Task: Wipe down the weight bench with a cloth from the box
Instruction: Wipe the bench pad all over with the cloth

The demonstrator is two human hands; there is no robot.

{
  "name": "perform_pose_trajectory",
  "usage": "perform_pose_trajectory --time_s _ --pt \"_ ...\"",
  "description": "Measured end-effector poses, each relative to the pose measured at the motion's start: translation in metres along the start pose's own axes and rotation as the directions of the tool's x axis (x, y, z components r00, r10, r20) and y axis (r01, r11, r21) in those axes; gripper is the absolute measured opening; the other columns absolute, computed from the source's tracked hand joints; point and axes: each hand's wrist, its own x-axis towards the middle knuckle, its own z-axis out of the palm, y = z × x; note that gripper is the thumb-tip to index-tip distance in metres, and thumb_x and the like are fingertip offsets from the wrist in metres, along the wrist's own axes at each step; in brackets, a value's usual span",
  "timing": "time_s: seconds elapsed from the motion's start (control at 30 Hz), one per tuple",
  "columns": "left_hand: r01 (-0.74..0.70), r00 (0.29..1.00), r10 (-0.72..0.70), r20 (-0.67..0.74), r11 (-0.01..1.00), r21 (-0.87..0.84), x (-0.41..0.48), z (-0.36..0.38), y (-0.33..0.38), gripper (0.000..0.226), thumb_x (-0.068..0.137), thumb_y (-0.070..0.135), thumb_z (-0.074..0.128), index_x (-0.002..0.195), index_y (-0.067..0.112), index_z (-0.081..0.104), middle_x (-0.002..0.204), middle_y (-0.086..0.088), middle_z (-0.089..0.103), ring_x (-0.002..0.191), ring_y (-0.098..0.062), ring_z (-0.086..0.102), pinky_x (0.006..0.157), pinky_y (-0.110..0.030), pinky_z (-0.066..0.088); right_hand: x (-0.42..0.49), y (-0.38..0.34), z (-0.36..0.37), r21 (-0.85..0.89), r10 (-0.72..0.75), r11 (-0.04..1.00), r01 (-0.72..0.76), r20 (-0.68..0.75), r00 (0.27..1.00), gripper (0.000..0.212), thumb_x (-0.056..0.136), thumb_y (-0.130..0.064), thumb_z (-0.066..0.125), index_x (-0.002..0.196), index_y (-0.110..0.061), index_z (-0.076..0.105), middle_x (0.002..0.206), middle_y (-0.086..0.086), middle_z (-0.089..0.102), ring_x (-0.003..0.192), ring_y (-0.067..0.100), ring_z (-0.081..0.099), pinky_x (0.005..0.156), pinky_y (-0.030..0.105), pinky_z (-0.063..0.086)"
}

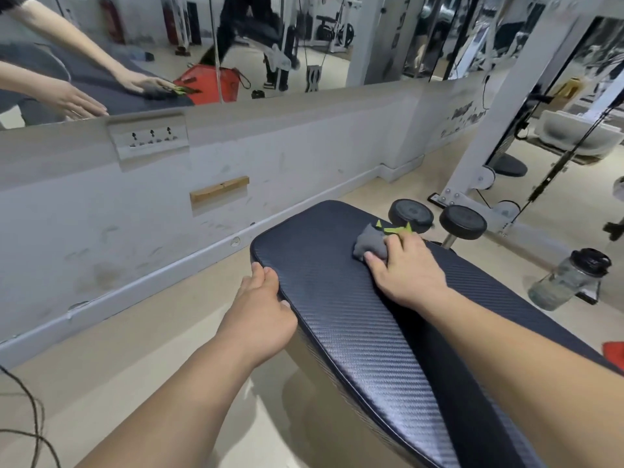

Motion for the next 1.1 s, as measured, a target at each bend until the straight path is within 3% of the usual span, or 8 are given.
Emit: perform_pose_trajectory --time_s 0.13,0.27,0.4,0.5,0.63,0.8,0.9,1.1 --pt "0.007 1.0 -0.006 -0.011 0.989 0.149 -0.005 -0.005 0.021 0.06 0.091 0.023 0.042 0.149 0.013 0.032 0.172 -0.009 0.001 0.158 -0.033 -0.004 0.128 -0.044 0.01 -0.061 -0.027 -0.002 0.054 -0.166 0.984 0.169 -0.04 0.985 0.068 0.093 -0.066 0.032 0.128 -0.014 0.056 0.146 0.011 0.047 0.142 0.032 0.037 0.116 0.047 0.035" --pt "-0.315 0.948 0.284 0.144 0.907 0.279 -0.033 0.0 0.057 0.103 0.082 0.019 0.059 0.162 0.035 -0.003 0.167 0.01 -0.028 0.156 -0.024 -0.023 0.129 -0.041 -0.001 -0.132 -0.019 -0.017 0.113 -0.35 0.931 0.346 0.015 0.937 0.067 0.095 -0.065 0.04 0.139 -0.018 0.054 0.159 0.007 0.041 0.154 0.028 0.027 0.125 0.043 0.027" --pt "-0.551 0.812 0.462 0.358 0.808 0.208 -0.06 0.024 0.073 0.104 0.08 0.009 0.054 0.161 0.045 -0.001 0.168 0.022 -0.01 0.156 -0.006 -0.008 0.128 -0.03 0.0 -0.152 0.012 -0.054 0.302 -0.396 0.896 0.327 0.207 0.895 0.069 0.089 -0.067 0.054 0.15 -0.034 0.045 0.17 -0.013 0.022 0.159 0.008 0.006 0.13 0.038 0.006" --pt "-0.52 0.825 0.43 0.367 0.832 0.193 -0.066 0.026 0.074 0.093 0.082 0.015 0.052 0.161 0.045 0.013 0.171 0.019 0.008 0.157 -0.003 0.008 0.125 -0.021 0.011 -0.173 0.039 -0.079 0.374 -0.229 0.917 0.14 0.205 0.951 0.058 0.094 -0.053 0.062 0.147 -0.036 0.048 0.161 -0.011 0.042 0.154 0.004 0.027 0.128 0.03 0.017" --pt "-0.513 0.846 0.386 0.367 0.778 0.364 -0.083 0.034 0.098 0.08 0.089 0.05 0.05 0.159 0.05 0.011 0.17 0.007 0.018 0.153 -0.018 0.021 0.123 -0.032 0.026 -0.19 0.088 -0.107 0.375 0.108 0.912 -0.166 0.169 0.98 0.032 0.099 -0.042 0.059 0.124 -0.024 0.069 0.129 -0.008 0.069 0.123 0.013 0.06 0.097 0.022 0.04" --pt "-0.518 0.853 0.426 0.303 0.62 0.589 -0.108 0.062 0.128 0.069 0.093 0.075 0.034 0.155 0.053 0.014 0.134 0.0 0.037 0.122 -0.023 0.041 0.097 -0.04 0.05 -0.185 0.145 -0.102 0.359 0.299 0.872 -0.333 0.147 0.943 0.031 0.104 -0.031 0.05 0.128 -0.02 0.066 0.13 -0.001 0.07 0.118 0.02 0.061 0.095 0.029 0.043" --pt "-0.463 0.884 0.398 0.247 0.664 0.588 -0.104 0.075 0.135 0.064 0.088 0.081 0.034 0.146 0.053 0.029 0.12 0.002 0.037 0.117 -0.022 0.046 0.09 -0.039 0.052 -0.181 0.165 -0.093 0.312 0.334 0.876 -0.368 0.158 0.929 0.035 0.104 -0.027 0.045 0.133 -0.021 0.063 0.138 0.001 0.066 0.129 0.026 0.059 0.104 0.039 0.047" --pt "-0.154 0.981 0.192 -0.014 0.827 0.54 -0.051 0.099 0.155 0.058 0.091 0.078 0.032 0.134 0.042 0.044 0.113 -0.005 0.039 0.108 -0.036 0.057 0.091 -0.047 0.053 -0.181 0.173 -0.09 0.279 0.321 0.887 -0.367 0.199 0.926 0.037 0.095 -0.014 0.043 0.124 -0.021 0.065 0.132 0.004 0.065 0.121 0.031 0.058 0.096 0.045 0.052"
